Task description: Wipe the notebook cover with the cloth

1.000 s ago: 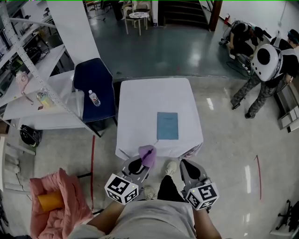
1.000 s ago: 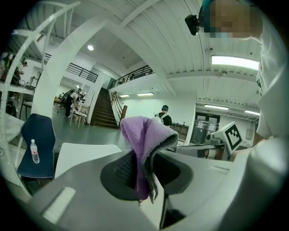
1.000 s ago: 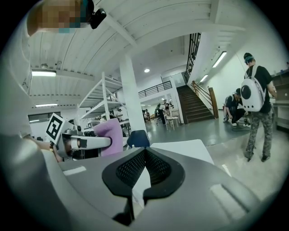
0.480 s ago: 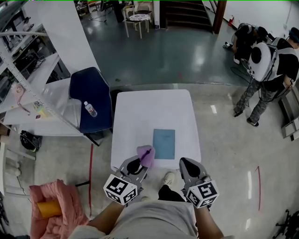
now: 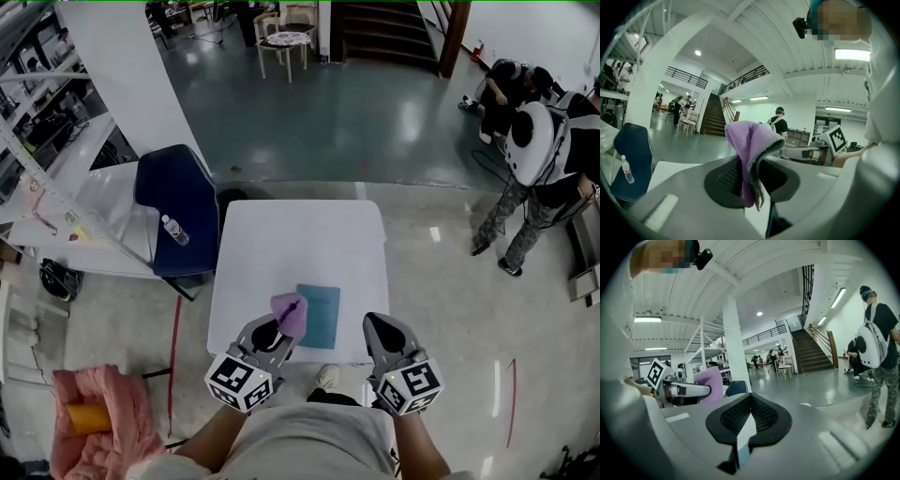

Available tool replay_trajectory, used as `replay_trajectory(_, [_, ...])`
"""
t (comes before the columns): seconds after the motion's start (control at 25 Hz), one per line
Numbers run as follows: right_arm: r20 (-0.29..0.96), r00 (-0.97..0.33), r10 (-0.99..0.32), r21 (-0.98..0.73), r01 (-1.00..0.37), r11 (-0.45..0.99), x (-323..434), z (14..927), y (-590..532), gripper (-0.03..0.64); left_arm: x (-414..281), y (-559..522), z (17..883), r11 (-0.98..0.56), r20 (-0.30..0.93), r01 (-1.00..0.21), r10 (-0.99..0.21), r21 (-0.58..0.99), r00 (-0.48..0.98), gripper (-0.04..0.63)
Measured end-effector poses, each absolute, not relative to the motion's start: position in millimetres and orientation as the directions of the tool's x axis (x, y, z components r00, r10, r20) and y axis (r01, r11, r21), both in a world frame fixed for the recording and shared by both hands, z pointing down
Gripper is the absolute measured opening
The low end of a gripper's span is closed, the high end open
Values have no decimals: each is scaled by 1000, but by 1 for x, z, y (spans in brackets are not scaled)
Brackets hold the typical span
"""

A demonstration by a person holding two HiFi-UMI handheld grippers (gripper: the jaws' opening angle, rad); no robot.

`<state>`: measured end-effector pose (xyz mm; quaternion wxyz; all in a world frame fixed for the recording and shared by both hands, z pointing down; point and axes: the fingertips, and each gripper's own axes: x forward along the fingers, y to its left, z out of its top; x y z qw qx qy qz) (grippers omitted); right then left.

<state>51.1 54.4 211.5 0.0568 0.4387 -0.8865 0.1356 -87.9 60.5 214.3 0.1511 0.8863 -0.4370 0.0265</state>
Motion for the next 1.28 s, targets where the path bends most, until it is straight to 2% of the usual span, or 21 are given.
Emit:
replay_trajectory(0.56, [241,-648,-722,-221,-761,610,60,225,26,14,-82,36,221,-541,222,-808,-779,234,586,78])
replay_trajectory(1.28, [324,-612,-722,-223,-791,570,47,251,12,14,-109,6,256,-572,318,-790,-724,219,612,78])
